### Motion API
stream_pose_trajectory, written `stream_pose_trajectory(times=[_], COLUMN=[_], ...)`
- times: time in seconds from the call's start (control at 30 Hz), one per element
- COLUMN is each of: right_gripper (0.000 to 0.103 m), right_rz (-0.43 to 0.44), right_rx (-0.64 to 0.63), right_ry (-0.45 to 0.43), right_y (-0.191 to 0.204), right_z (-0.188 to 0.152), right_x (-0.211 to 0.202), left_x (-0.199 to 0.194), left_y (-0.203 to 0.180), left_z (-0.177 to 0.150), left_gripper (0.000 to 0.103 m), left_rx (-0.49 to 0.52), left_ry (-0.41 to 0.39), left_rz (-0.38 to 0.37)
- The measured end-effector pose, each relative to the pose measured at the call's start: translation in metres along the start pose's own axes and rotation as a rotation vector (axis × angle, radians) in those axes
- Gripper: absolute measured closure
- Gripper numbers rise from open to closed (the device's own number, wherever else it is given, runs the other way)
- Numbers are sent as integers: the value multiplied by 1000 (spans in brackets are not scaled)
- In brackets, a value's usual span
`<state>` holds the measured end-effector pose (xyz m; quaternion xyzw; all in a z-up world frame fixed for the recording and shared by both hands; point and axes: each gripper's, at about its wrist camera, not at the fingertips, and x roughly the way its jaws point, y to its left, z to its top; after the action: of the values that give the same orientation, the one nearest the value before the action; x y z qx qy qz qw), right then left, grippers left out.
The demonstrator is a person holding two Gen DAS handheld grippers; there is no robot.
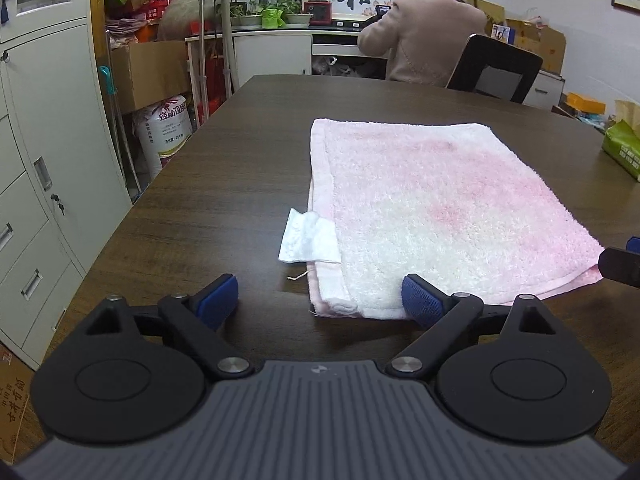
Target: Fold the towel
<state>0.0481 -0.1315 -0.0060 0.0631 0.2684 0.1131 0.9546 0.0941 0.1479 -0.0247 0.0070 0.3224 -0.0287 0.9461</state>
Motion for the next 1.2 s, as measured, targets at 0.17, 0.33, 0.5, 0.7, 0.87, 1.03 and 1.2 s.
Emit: stream_pose_trajectory(times=[0.17, 0.33, 0.5, 0.7, 0.87, 1.03, 1.2], right_gripper=[11, 17, 24, 25, 33, 38, 57], right_rz=[-11, -11, -8, -7, -12, 0, 5], right_rx=[17, 16, 29, 21, 9, -3, -3], right_ry=[19, 50, 85, 93, 94, 96, 98], right_y=[1, 5, 5, 7, 9, 12, 10], right_z=[-1, 0, 0, 0, 0, -1, 0], right_x=[7, 14, 22, 25, 25, 23, 23], left_x=[3, 4, 3, 0, 1, 0, -1], left_y=[2, 1, 1, -5, -8, -11, -15], left_z=[1, 3, 3, 4, 6, 7, 8], left_gripper=[4, 5, 9, 35, 41, 59, 73], left_rx=[-13, 3, 21, 49, 51, 58, 58], left_ry=[13, 16, 11, 8, 5, 11, 15], left_rz=[8, 2, -20, -61, -73, -92, -111])
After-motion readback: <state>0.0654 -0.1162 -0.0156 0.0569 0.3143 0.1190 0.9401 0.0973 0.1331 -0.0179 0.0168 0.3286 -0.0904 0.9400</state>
